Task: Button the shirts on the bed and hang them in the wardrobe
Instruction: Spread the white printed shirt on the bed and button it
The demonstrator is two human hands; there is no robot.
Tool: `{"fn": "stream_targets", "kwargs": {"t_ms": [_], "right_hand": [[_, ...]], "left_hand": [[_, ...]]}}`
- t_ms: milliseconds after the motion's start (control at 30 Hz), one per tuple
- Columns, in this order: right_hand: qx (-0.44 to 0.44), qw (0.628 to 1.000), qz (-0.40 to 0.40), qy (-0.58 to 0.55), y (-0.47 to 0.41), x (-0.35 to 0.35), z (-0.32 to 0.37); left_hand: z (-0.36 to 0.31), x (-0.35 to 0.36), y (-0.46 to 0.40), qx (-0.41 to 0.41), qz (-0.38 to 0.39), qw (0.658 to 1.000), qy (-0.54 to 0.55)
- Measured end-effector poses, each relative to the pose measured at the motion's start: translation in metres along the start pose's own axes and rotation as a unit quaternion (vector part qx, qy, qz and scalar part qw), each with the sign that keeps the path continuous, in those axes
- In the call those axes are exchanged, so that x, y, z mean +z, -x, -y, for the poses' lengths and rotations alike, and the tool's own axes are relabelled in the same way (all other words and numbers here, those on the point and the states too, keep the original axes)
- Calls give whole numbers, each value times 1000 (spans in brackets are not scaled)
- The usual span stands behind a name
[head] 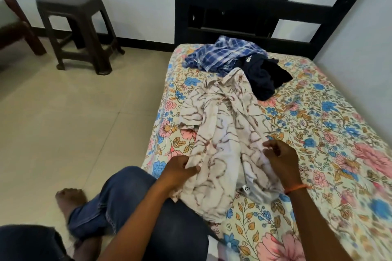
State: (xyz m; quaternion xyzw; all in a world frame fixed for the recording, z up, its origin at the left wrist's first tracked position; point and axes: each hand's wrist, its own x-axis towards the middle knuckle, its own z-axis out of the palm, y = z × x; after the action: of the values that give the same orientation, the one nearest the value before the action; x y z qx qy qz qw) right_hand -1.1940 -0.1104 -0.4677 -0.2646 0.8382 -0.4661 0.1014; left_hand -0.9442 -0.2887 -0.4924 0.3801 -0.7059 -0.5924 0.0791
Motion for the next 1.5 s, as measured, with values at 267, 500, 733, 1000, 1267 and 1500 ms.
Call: {"fn": "stream_targets", "kwargs": {"t_ms": [267,500,733,1000,1267,1500], "right_hand": [[-173,981,48,77,30,-21,48],[35,993,72,-90,44,-10,18],[75,988,75,-110,71,4,8],[206,954,96,-197,60,-6,5],[245,860,137,-427,36,-71,15],[54,970,141,190,63,-44,24]], "left_hand": [[-12,-2,17,-36,-30,998,-43],[15,-11,18,78,-56,965,-242],[14,7,20,63,-22,895,-441],[2,15,21,54,-40,882,-467],[-58,20,20,120,-28,987,-101],[-32,51,29,125,-48,987,-94]]}}
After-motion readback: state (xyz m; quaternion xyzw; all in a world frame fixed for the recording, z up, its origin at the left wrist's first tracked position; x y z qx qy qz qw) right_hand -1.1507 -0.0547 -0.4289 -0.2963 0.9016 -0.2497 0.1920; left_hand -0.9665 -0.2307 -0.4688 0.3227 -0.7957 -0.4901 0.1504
